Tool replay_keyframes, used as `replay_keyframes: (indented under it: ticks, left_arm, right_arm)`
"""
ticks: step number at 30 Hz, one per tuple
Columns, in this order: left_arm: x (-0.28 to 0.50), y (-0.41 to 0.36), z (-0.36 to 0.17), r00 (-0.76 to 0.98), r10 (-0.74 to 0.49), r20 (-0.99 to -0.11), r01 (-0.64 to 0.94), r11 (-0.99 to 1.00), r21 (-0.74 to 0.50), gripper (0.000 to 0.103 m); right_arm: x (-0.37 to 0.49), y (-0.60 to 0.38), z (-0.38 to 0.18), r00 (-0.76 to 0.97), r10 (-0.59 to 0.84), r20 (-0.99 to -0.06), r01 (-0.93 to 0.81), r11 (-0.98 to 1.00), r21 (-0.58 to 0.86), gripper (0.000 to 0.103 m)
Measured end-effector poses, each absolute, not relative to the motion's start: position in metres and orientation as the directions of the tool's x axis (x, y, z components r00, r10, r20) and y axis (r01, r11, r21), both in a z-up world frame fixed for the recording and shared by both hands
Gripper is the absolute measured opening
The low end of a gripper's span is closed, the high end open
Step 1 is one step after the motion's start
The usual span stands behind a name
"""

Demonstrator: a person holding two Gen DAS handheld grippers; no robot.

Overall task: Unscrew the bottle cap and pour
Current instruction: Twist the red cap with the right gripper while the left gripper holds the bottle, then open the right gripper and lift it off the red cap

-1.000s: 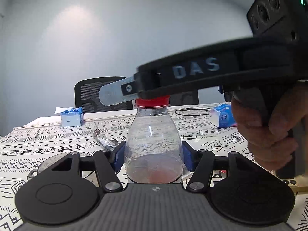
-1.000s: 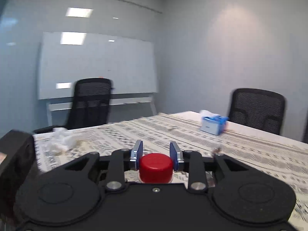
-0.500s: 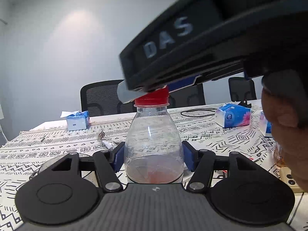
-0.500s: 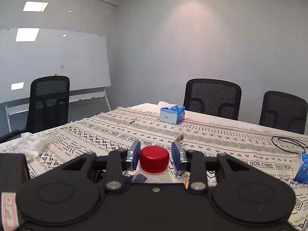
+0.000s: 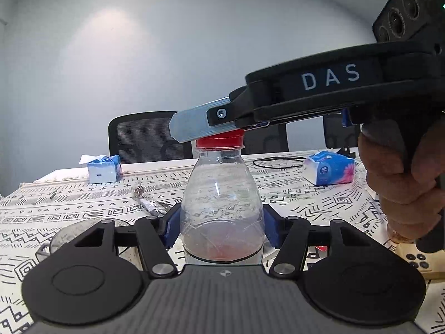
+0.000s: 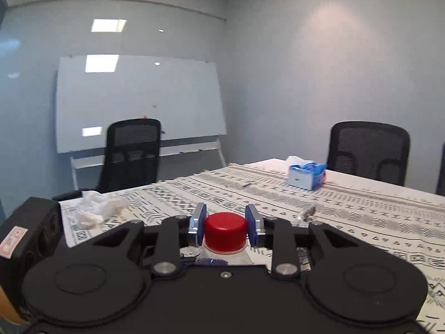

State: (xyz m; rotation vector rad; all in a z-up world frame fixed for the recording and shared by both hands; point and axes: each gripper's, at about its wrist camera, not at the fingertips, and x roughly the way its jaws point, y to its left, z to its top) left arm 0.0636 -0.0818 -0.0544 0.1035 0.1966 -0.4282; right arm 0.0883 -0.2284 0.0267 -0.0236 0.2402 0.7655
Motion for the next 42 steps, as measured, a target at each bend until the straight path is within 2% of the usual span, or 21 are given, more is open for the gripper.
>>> replay_keyframes:
  ticks: [6,10,12,16,18,21,22,27,33,42]
  left_arm:
    - [0.064,-0.089,-0.055,0.896,-0.388,-0.214,0.414,0.906,0.088,0.06]
    - [0.071,-0.093,-0.056,0.897,-0.379,-0.229,0.41,0.906,0.106,0.066]
    - [0.072,-0.095,-0.054,0.899,-0.381,-0.216,0.413,0.902,0.129,0.072]
    - [0.069,-0.098,-0.054,0.909,-0.387,-0.156,0.411,0.897,0.165,0.074]
    - [0.071,-0.098,-0.056,0.902,-0.404,-0.15,0.424,0.894,0.142,0.072]
    - [0.075,-0.102,-0.058,0.904,-0.391,-0.174,0.415,0.901,0.127,0.061]
    - [0.075,-0.103,-0.058,0.906,-0.387,-0.171,0.411,0.902,0.134,0.061]
    - [0.074,-0.107,-0.061,0.92,-0.349,-0.177,0.377,0.912,0.164,0.06]
    - [0.071,-0.107,-0.063,0.918,-0.365,-0.157,0.386,0.913,0.129,0.059]
    - [0.071,-0.101,-0.066,0.906,-0.403,-0.13,0.417,0.904,0.098,0.059]
  right_arm:
    - [0.076,-0.227,0.028,0.72,0.657,-0.225,-0.662,0.747,0.063,0.032]
    - [0.074,-0.223,0.028,0.738,0.635,-0.23,-0.64,0.766,0.06,0.033]
    - [0.075,-0.222,0.027,0.745,0.625,-0.234,-0.628,0.775,0.068,0.033]
    - [0.076,-0.22,0.025,0.759,0.604,-0.243,-0.604,0.793,0.085,0.033]
    - [0.077,-0.219,0.025,0.766,0.594,-0.247,-0.591,0.801,0.094,0.034]
    - [0.078,-0.218,0.023,0.775,0.578,-0.254,-0.572,0.813,0.106,0.035]
    - [0.079,-0.217,0.023,0.778,0.573,-0.256,-0.565,0.817,0.11,0.035]
    - [0.082,-0.213,0.02,0.784,0.55,-0.287,-0.538,0.833,0.128,0.039]
    - [0.076,-0.214,0.026,0.805,0.52,-0.285,-0.499,0.854,0.146,0.041]
    - [0.065,-0.226,0.04,0.816,0.528,-0.233,-0.491,0.847,0.203,0.041]
